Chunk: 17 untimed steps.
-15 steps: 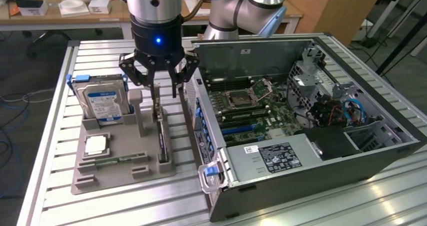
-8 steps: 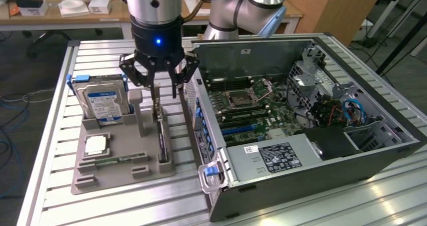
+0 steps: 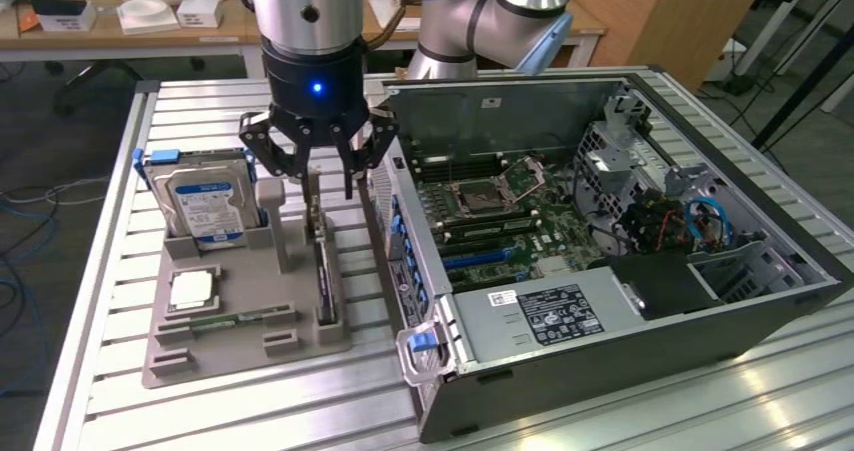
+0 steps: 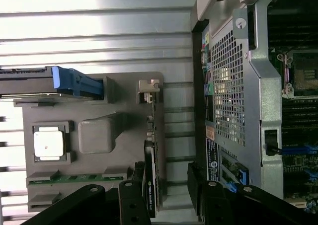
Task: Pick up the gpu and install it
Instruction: 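Pick up the gpu and move the gpu toward the slot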
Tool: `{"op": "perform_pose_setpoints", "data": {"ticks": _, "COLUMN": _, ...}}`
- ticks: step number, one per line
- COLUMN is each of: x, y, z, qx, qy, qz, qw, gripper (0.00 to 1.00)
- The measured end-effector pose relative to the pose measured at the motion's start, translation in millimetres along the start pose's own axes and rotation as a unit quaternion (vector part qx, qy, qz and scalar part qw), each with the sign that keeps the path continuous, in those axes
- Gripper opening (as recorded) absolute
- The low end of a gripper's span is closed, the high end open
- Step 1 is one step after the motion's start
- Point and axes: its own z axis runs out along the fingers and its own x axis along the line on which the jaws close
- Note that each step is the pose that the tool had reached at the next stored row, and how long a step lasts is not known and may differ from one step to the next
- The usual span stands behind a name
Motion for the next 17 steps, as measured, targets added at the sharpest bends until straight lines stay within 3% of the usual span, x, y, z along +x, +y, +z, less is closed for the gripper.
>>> {"op": "perform_pose_setpoints", "data": {"ticks": 17, "x": -0.2, "y": -6.5, "z": 7.6, "qx": 0.0, "qy": 0.0, "qz": 0.0, "qw": 1.0, "gripper": 0.47}}
